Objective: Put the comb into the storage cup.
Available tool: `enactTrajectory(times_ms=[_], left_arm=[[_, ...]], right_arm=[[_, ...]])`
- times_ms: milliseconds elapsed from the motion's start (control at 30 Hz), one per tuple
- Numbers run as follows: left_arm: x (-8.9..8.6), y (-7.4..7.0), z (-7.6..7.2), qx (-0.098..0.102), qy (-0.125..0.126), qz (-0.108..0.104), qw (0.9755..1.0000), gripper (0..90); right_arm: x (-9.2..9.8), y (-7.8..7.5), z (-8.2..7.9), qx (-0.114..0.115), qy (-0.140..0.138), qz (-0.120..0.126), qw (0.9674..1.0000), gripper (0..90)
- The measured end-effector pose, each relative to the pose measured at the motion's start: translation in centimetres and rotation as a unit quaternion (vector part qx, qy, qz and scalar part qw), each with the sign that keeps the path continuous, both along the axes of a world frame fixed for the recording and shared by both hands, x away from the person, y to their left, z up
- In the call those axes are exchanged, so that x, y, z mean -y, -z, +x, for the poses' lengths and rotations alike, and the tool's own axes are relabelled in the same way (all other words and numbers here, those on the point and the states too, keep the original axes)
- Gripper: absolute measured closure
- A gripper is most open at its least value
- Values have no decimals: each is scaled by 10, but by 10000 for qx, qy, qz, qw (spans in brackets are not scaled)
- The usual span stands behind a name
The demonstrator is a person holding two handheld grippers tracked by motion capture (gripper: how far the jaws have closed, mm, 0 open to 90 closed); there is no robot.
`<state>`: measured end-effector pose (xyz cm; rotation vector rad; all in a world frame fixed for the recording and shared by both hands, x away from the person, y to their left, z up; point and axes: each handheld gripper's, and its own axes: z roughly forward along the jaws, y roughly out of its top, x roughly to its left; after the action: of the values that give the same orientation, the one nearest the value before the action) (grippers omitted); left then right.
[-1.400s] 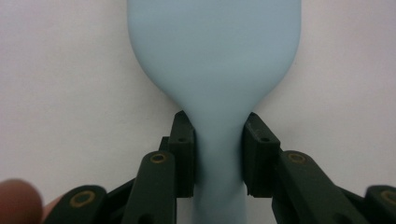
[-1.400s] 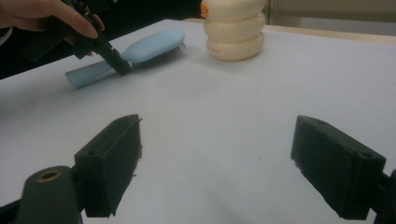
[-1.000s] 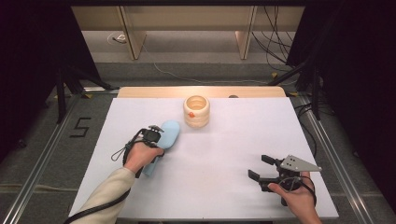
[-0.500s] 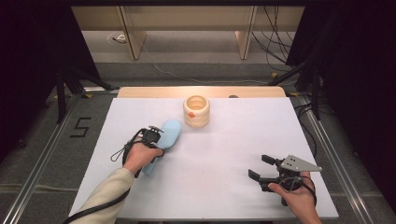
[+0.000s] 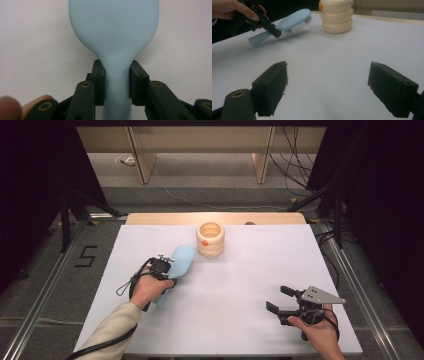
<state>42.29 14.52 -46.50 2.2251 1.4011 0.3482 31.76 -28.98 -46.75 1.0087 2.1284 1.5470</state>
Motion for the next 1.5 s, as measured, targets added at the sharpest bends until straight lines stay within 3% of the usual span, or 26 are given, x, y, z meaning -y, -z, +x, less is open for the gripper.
enactTrajectory(times_ms=[367, 867, 1033, 1500], left_arm=[[3, -4, -13, 298, 142, -77, 9994, 695], [4, -11, -19, 733, 291, -361, 9962, 695], [6, -14, -22, 964, 377, -449, 9936, 695], [12, -21, -29, 1288, 494, -695, 9880, 695]], right_arm=[[0, 0, 0, 7, 0, 8, 10000, 171], [1, 1, 0, -25, 13, 42, 10000, 170], [1, 1, 0, -28, 34, 129, 9999, 172], [1, 0, 0, -45, 84, 217, 9997, 161]])
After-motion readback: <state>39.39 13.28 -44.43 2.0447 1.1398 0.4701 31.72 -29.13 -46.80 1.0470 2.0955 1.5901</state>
